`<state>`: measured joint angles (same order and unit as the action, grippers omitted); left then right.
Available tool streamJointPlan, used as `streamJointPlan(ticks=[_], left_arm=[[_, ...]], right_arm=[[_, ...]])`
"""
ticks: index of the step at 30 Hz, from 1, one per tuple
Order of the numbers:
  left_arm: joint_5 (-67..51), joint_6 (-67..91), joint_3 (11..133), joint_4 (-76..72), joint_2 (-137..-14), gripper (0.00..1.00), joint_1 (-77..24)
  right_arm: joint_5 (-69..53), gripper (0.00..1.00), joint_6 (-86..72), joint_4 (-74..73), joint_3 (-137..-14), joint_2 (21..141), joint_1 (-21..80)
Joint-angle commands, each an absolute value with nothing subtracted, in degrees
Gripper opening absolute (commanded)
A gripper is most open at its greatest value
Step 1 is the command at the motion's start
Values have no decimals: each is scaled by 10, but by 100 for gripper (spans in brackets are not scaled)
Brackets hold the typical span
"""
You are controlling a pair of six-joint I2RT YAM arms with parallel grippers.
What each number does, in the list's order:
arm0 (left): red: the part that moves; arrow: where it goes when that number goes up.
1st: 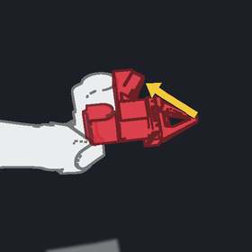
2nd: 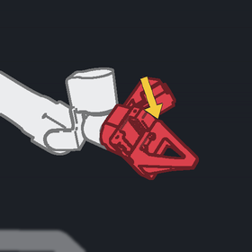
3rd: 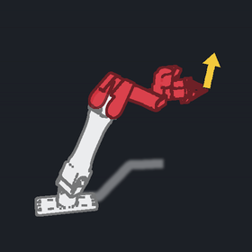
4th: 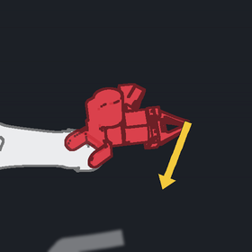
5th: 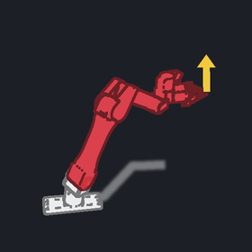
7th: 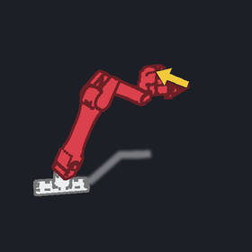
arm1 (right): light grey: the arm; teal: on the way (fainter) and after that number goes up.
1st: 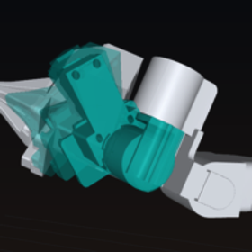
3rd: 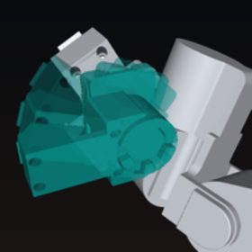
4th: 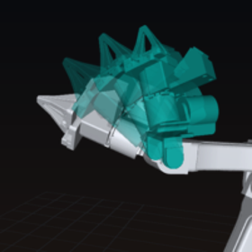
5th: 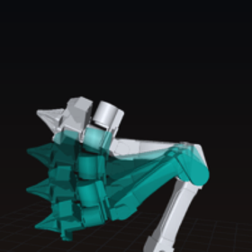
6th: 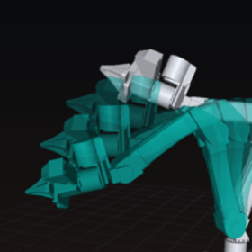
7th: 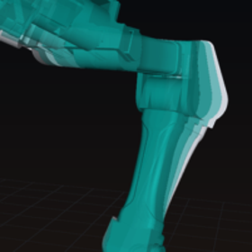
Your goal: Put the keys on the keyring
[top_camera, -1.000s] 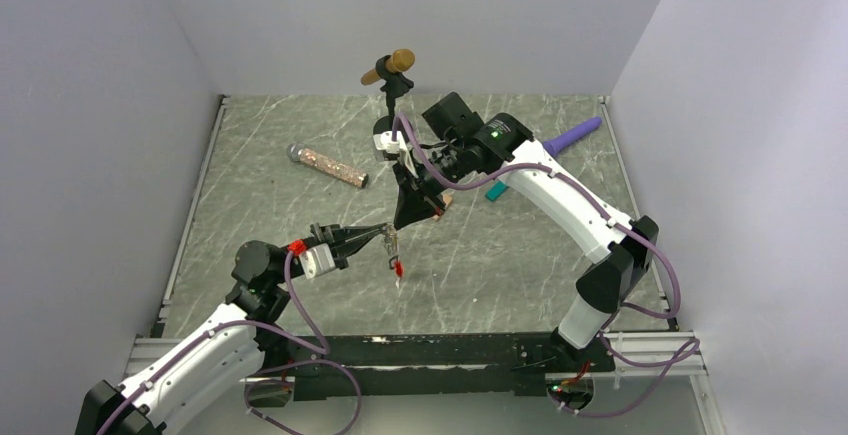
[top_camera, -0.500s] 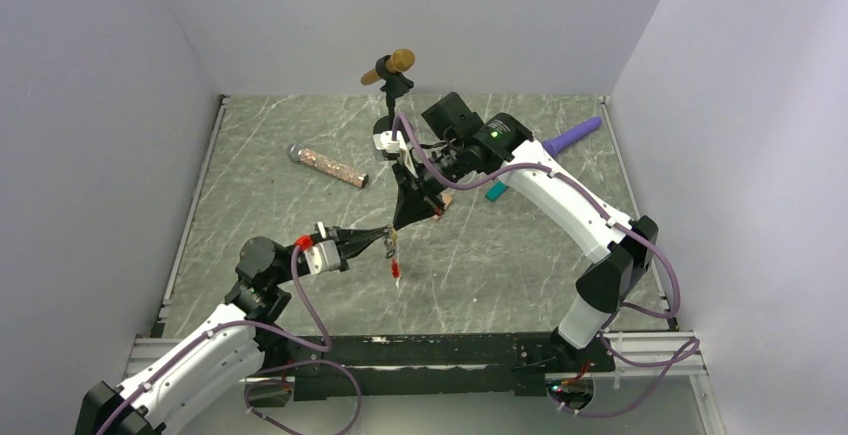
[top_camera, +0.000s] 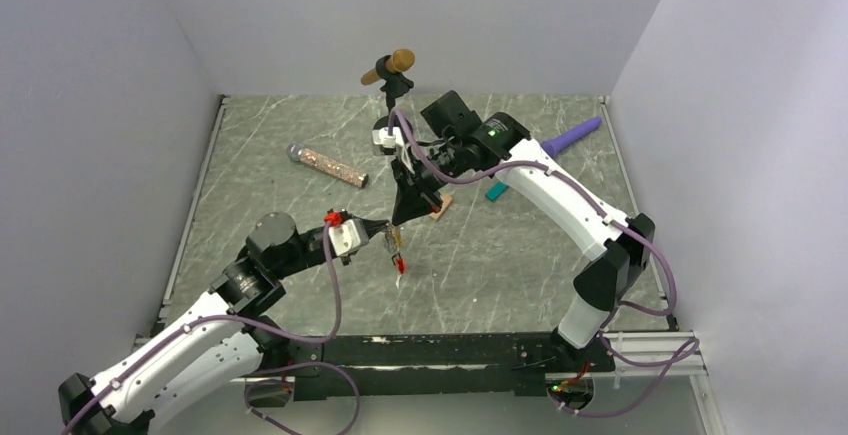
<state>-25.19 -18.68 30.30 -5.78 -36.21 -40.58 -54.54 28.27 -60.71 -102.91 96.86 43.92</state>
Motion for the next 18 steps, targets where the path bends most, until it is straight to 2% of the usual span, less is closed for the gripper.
streamJointPlan(ticks=[1, 9, 15, 18], left_arm=[[-114, -210, 384, 54, -389, 0, -446], [20, -229, 458, 151, -455, 0, -519], [37, -227, 477, 159, -470, 0, -544], [37, -218, 458, 137, -450, 10, -543]], right_arm=[[-536, 0, 247, -567, -1037, 980, 443], [-522, 0, 227, -554, -1033, 990, 444], [-533, 0, 221, -543, -1017, 991, 442], [-535, 0, 225, -542, -1010, 984, 440]])
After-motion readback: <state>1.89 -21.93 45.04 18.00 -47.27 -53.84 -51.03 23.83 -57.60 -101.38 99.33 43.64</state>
